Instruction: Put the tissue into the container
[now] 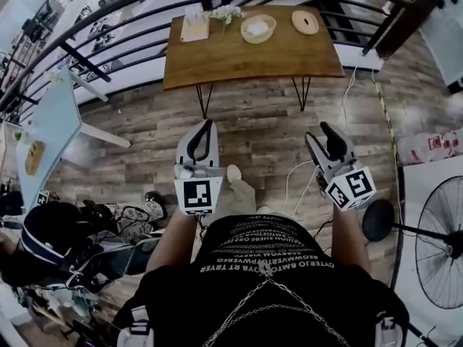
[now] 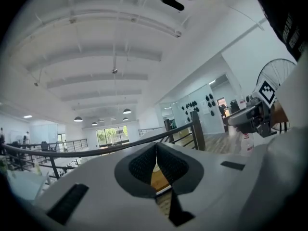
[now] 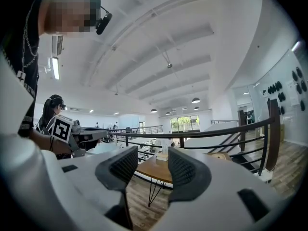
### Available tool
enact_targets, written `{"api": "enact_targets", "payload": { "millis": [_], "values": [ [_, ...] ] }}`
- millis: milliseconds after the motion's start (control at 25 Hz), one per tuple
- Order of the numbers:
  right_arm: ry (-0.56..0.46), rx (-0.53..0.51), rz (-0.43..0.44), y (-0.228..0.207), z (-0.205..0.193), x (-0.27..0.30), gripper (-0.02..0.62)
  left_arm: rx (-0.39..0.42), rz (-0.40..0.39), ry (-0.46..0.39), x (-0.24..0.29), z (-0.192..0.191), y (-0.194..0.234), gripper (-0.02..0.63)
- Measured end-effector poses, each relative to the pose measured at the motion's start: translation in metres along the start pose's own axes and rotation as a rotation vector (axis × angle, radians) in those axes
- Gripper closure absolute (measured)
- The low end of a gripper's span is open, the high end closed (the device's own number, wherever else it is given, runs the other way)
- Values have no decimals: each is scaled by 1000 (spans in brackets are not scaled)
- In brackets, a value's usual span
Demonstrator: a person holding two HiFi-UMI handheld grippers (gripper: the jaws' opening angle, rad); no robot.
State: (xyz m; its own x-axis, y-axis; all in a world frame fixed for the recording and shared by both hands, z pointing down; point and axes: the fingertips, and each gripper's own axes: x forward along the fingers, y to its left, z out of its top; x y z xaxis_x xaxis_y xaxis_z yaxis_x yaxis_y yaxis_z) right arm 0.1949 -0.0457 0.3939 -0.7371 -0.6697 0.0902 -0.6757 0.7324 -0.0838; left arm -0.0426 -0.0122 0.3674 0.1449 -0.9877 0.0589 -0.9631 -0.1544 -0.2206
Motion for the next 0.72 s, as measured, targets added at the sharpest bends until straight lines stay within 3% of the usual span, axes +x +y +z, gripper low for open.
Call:
{"api": "enact_targets", "payload": {
  "millis": [120, 720],
  "values": [
    [9, -1, 4, -8, 2, 20, 396, 23, -21, -2, 23, -4, 5, 577],
    [34, 15, 5, -53, 21, 157, 396, -25, -77, 25, 141, -22, 88, 577]
  ]
}}
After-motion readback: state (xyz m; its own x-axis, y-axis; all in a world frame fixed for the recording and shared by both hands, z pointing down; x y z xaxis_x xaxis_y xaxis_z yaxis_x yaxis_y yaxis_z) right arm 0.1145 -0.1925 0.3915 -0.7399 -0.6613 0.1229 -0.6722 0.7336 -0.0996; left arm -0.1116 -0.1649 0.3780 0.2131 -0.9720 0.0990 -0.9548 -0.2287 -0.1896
